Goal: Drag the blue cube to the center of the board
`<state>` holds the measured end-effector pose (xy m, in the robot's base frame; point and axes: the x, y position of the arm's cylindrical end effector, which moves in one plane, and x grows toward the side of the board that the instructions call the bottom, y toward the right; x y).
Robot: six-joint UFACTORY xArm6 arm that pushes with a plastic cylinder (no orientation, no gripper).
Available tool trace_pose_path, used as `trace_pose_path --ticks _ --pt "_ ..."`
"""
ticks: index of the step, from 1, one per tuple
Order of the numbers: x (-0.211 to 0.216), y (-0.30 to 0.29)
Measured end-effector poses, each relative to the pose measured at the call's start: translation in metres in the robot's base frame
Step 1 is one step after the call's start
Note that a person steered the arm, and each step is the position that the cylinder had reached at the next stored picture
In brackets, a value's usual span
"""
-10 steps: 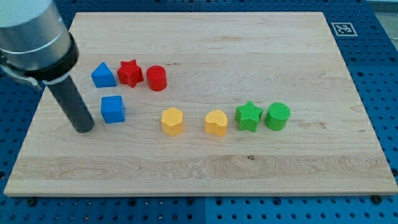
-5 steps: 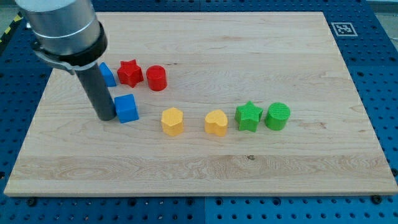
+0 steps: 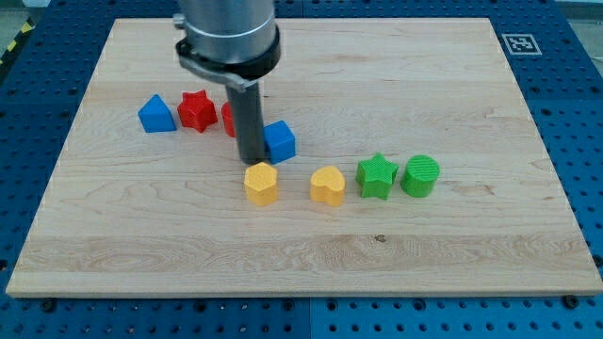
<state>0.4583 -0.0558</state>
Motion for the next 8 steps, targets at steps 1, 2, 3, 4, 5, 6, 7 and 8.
trace_pose_path --ticks 1,2,3,4,5,6,7,8 --pt "-0.005 0.024" --pt "-0.005 0.029" --pt "-0.001 0.03" --pt "-0.004 0.031" --pt "-0.014 0.038" --pt "-0.024 0.047" --pt "-0.013 0.053" --pt "0.02 0.069"
